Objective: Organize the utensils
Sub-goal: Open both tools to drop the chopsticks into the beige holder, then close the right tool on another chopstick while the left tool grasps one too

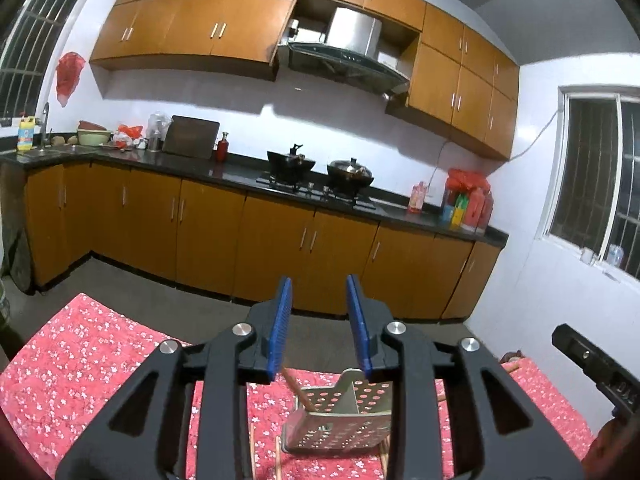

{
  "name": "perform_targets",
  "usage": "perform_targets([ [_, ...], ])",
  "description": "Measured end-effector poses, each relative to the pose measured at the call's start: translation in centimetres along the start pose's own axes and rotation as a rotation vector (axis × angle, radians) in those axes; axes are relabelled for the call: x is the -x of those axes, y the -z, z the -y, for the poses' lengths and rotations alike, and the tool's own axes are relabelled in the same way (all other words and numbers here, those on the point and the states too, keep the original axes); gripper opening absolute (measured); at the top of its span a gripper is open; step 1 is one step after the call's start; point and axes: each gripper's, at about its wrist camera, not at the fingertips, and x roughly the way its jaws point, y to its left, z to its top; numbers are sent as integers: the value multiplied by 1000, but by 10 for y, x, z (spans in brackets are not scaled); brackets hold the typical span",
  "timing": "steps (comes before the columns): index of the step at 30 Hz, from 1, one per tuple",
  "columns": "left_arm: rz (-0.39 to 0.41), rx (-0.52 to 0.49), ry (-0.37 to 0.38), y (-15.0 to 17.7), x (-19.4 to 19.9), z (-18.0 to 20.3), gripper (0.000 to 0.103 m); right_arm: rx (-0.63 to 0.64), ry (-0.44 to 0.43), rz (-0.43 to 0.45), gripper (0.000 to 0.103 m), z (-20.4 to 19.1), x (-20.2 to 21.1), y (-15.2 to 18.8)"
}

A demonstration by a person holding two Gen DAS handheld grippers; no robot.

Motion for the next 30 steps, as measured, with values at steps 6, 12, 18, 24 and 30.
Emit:
perform_targets([
  [6, 9, 73, -4, 12, 35, -29, 33, -49, 117, -107, 28, 45, -2, 44],
  [12, -183, 19, -113, 73, 36, -60, 34, -104, 157, -425, 28, 78, -40, 136],
  [18, -405, 31, -110, 146, 26, -83, 34, -66, 122, -558, 28, 61, -46, 196],
  [24, -506, 45, -69, 186, 29, -88, 34, 2, 158, -578, 18, 55, -50, 214],
  [30, -562, 30, -32, 205, 27, -83, 27, 7, 242, -555, 8, 65, -50, 214],
])
